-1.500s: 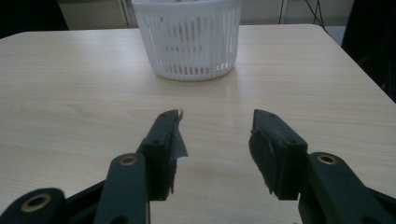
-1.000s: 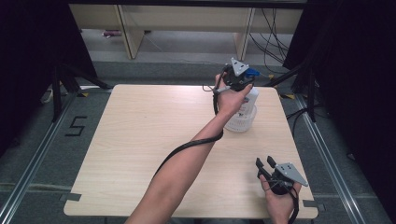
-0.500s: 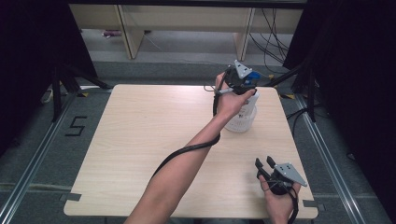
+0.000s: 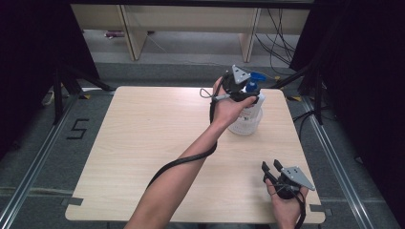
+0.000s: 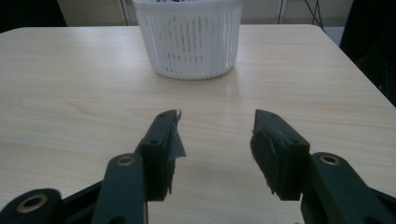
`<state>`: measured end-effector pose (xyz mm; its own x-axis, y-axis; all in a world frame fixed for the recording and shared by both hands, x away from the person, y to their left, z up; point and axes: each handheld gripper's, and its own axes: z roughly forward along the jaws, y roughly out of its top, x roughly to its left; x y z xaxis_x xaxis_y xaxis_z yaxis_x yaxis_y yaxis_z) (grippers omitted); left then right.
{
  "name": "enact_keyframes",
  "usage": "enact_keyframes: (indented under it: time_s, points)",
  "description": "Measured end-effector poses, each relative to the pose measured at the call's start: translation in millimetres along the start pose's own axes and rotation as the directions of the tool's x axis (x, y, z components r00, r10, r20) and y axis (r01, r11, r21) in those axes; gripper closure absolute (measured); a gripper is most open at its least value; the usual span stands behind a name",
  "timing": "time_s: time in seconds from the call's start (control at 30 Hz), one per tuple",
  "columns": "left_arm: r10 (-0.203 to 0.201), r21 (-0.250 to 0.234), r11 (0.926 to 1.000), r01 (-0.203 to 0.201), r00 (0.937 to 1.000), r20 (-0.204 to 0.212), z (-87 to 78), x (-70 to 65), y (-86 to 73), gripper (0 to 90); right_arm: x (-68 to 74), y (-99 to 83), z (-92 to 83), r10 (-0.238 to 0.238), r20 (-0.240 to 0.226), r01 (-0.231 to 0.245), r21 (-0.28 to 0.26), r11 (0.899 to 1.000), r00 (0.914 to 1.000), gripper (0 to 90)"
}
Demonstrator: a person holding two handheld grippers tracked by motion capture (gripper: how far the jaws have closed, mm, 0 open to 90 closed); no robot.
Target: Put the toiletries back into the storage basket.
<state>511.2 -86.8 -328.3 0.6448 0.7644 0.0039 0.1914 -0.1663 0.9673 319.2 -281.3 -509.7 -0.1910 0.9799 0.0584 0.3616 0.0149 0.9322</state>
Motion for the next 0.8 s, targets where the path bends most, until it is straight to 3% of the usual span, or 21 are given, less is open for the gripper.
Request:
enact_keyframes:
  time_s: [0.03,0.23,0.33,0.43,0.7,0.8]
  points:
    - [-0.003,-0.006,1.0000,0.003,1.0000,0.002,-4.5,0.3,-0.5,24.4,0.0,0.4,-0.5,-0.007,0.016,0.007,0.003,1.000,0.9998,51.1]
    - [-0.017,-0.030,0.9994,0.017,0.9995,0.025,-28.3,5.6,-1.9,24.6,0.9,1.1,-1.3,0.003,-0.005,-0.003,-0.016,1.000,1.0000,51.1]
    - [-0.011,-0.035,0.9993,0.012,0.9995,0.028,-34.9,7.6,-2.5,24.7,2.4,1.5,-2.5,0.013,0.000,-0.013,0.003,1.000,0.9999,51.1]
    - [-0.003,-0.034,0.9994,0.004,0.9993,0.037,-51.4,12.2,-10.3,24.5,1.5,1.1,-0.9,0.013,-0.008,-0.013,-0.021,1.000,0.9999,51.0]
    - [-0.003,-0.035,0.9994,0.004,0.9996,0.029,-77.8,25.1,-30.5,24.5,2.3,2.6,-3.3,0.022,0.005,-0.022,0.003,1.000,0.9997,50.9]
    - [-0.003,-0.036,0.9993,0.004,0.9996,0.027,-88.1,31.5,-37.3,24.5,1.6,2.4,-2.1,0.017,-0.012,-0.017,-0.017,1.000,0.9998,50.9]
